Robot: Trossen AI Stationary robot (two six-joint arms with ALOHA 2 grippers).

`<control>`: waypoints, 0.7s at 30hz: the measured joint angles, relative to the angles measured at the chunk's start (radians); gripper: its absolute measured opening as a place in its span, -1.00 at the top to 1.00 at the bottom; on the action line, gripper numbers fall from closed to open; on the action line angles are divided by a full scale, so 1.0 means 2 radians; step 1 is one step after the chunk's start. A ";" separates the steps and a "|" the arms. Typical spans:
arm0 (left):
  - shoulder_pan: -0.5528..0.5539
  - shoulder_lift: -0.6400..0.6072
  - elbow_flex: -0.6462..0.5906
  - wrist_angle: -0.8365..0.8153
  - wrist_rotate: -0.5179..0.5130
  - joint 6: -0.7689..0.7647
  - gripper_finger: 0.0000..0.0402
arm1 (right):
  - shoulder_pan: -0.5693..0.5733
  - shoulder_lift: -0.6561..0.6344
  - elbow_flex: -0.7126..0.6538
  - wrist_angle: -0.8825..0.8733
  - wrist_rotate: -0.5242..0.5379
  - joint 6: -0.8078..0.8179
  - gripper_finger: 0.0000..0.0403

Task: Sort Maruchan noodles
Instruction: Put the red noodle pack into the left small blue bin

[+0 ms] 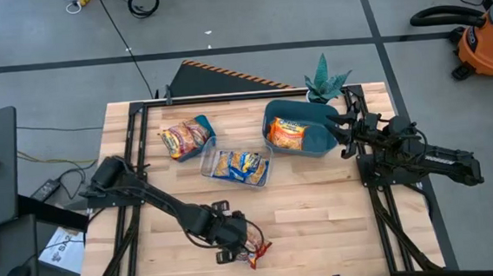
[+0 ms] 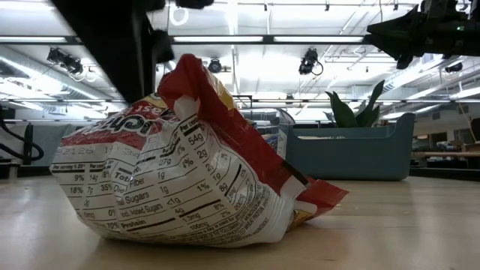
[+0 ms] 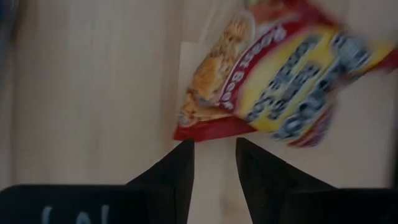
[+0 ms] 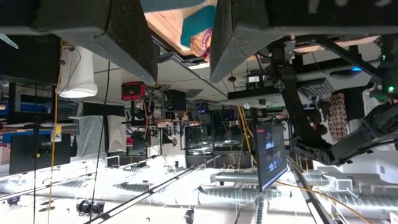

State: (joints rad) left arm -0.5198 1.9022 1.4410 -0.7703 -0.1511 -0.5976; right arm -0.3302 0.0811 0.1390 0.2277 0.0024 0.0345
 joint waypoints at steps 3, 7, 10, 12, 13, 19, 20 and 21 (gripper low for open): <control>0.000 0.014 -0.001 -0.011 -0.007 0.088 0.31 | 0.000 0.000 0.000 -0.001 -0.001 0.000 0.24; 0.000 0.026 -0.001 -0.038 -0.025 0.167 0.20 | 0.000 0.000 0.000 -0.001 -0.001 0.000 0.24; 0.000 0.030 -0.002 -0.051 -0.062 0.192 0.12 | 0.000 0.000 0.000 0.000 -0.002 0.000 0.24; 0.001 0.032 -0.005 -0.039 -0.067 0.207 0.07 | 0.000 0.001 0.000 0.000 -0.001 0.000 0.24; 0.001 0.032 -0.007 -0.034 -0.066 0.213 0.04 | 0.000 0.001 0.000 0.000 -0.002 0.000 0.24; 0.000 0.032 -0.032 0.007 -0.044 0.244 -0.01 | 0.000 0.005 0.000 0.001 -0.001 0.001 0.24; 0.000 0.032 -0.036 0.017 -0.044 0.244 -0.01 | 0.000 0.005 0.000 0.001 -0.001 0.002 0.24; 0.000 0.032 -0.039 0.026 -0.044 0.245 -0.01 | 0.000 0.005 0.000 0.002 -0.001 0.002 0.24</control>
State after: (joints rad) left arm -0.5188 1.9671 1.3633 -0.7183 -0.2386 -0.1083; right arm -0.3294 0.0917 0.1394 0.2310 0.0002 0.0383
